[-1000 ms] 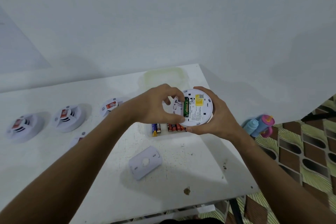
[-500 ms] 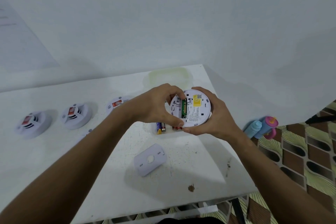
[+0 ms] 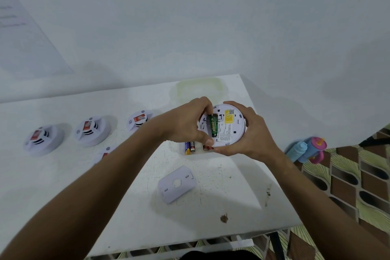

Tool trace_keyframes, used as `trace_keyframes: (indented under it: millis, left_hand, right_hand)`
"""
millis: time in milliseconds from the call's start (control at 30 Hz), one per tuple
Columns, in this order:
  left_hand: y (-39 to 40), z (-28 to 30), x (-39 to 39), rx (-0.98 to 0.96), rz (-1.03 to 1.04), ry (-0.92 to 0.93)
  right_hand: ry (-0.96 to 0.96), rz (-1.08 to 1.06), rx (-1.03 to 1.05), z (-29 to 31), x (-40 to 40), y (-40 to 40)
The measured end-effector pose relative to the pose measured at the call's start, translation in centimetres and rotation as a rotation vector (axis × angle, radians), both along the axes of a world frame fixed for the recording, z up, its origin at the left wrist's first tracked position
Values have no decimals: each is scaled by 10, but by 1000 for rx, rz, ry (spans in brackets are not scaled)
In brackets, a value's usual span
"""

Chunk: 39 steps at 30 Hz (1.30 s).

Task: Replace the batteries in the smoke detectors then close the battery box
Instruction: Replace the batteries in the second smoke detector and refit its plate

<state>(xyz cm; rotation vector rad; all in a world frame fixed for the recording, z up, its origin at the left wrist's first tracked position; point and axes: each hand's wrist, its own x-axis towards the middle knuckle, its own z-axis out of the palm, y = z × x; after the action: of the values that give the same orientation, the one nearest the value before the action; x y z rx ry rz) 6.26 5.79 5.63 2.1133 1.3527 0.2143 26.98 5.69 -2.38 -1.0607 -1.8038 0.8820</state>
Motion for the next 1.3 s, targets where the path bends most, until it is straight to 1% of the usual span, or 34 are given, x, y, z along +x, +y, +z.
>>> trace_keyframes:
  millis: [100,233,300,367,400,433,467,533,567,667,733,867,1000,1100,1167,1200,1300]
  left_hand:
    - [0,1,1,18,41,-63]
    - [5,0,5,218,99,-155]
    - [10,-1,7,243,124,-174]
    - [16,0,7,173,187,-309]
    - [20,0,5,143,249,-400]
    - [26,0,2,152,319,-460]
    - [34,-2,-1,208,381,-450]
    - [51,-12,-11,317,448,-264]
    - [58,-19,-15,325,444,-155]
    - [74,-44,-23,269,333,98]
    - [79,-54,-24,279,279,236]
    - [85,-61,-26,335,281,403]
    - [85,-66,-22,303,275,536]
    - [85,-69,-19,305,275,577]
    - [84,-67,-18,341,281,561]
    - [81,-64,-18,358,295,504]
    - [56,-55,-15,355,319,237]
  right_hand:
    - [22,-7,-2,-1,0,6]
    - [46,-20,-24,-3,-4,11]
    - [48,-25,-16,-3,-3,12]
    - [67,-33,-29,-3,3,14]
    - [68,-43,-42,-4,7,14]
    - [60,-55,-52,-5,10,15]
    - [40,-65,-57,-6,14,16]
    - [7,-70,-62,-9,20,16]
    - [-1,-70,-66,-10,22,15]
    - [-11,-79,-64,-10,23,13]
    - [-16,-78,-59,-11,23,12]
    - [-17,-56,-57,-11,22,11]
    - [-13,-52,-79,-12,20,10]
    - [-25,-45,-97,-14,18,8]
    - [-23,-49,-104,-13,17,7]
    - [-19,-53,-106,-12,18,6]
    - [1,-60,-111,-12,23,3]
